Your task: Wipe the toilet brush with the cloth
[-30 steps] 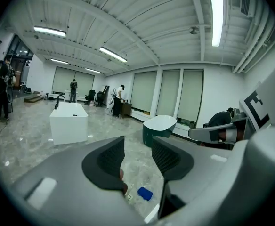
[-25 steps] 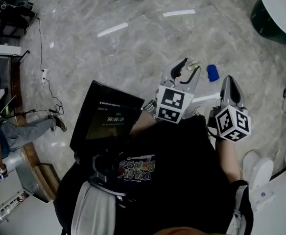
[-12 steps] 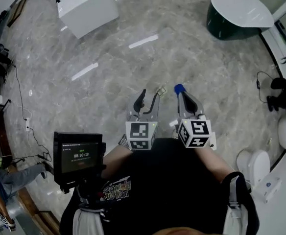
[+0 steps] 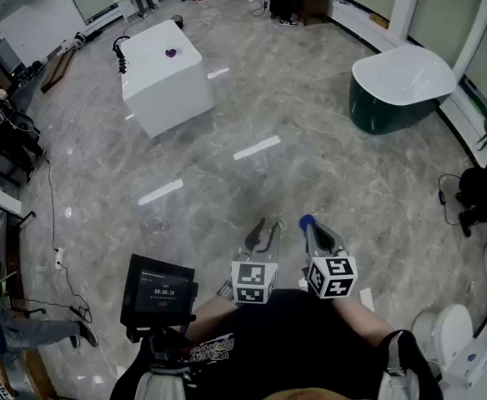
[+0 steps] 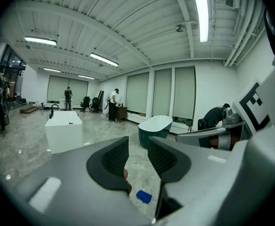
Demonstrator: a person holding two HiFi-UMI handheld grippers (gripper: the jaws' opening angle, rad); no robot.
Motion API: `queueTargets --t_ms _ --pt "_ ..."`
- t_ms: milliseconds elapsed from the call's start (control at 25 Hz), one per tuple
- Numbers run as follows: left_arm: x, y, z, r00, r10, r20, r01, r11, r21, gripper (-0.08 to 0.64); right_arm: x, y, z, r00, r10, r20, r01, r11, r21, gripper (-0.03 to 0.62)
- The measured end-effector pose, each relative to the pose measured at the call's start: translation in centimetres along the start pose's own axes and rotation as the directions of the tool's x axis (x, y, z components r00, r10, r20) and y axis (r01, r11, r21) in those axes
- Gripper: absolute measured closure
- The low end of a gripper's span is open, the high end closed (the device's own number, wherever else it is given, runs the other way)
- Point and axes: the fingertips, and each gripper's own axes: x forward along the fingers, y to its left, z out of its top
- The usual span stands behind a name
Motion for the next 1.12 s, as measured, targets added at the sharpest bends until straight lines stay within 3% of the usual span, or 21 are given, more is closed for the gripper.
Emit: queueTargets --t_ms 240,680,1120 --pt "-0.3 0.9 0.6 1.000 0.020 0.020 -0.021 1.000 0.021 0.439 0.1 0.0 0.7 0.999 -0.009 0.036 0.009 1.000 0.005 0.589" --pt "-0.9 2.5 -0.7 0.999 0.041 0.022 -0.040 0.999 -0.036 0.445 0.6 1.6 0.2 1.000 -0.001 0.030 0.004 0.998 -0.069 0.589" --pt "-1.1 2.6 -1.2 1.000 0.030 0.009 -0.030 0.999 -0.020 0.445 0.5 1.8 -0.4 0.999 0.001 0.038 0.001 0.999 -0.037 0.589"
